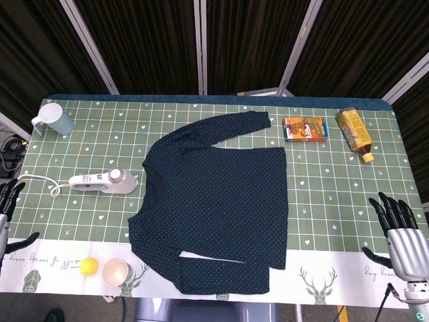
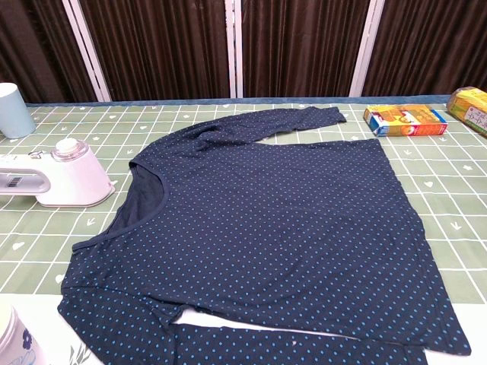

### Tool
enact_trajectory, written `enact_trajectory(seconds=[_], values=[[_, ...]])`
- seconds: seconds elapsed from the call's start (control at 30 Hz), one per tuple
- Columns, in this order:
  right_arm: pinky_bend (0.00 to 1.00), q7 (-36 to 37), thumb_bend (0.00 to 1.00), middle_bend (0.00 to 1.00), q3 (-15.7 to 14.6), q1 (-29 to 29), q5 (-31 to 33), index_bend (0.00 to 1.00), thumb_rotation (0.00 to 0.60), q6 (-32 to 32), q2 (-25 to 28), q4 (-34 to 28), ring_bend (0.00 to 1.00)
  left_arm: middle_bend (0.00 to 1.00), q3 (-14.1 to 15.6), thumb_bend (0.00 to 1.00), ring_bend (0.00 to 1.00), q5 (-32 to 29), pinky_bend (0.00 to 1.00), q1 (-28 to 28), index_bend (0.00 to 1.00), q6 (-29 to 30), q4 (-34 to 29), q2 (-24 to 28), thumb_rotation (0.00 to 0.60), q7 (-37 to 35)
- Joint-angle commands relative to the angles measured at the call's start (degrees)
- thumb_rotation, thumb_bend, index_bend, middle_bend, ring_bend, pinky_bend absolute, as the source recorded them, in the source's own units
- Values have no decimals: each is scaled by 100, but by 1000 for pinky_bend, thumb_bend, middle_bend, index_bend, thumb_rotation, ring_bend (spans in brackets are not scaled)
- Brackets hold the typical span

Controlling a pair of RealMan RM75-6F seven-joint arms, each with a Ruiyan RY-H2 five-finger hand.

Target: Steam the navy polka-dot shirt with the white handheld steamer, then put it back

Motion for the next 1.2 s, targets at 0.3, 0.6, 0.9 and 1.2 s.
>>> enact_trajectory(seconds=[0.3, 0.6, 0.9, 1.2], values=[[0, 24, 0, 0, 0, 0, 30, 0, 600, -20, 9, -2, 0, 0, -31, 0, 0, -126, 0, -113, 0, -221, 117, -99, 600, 68], [0, -16, 0, 0, 41, 46, 159, 0, 600, -133, -13, 20, 0, 0, -395, 8, 0, -462, 0, -848, 0, -1174, 904, -649, 600, -300], [0, -132, 0, 0, 104, 100, 364, 0, 600, -275, -64, 54, 0, 0, -687, 304, 0, -956, 0, -1851, 0, -2477, 2011, -1476, 600, -76], [0, -156, 0, 0, 117, 137, 469, 0, 600, -385, -73, 65, 0, 0, -722, 302, 0, -1158, 0, -2321, 0, -3030, 2926, -2143, 600, -229]])
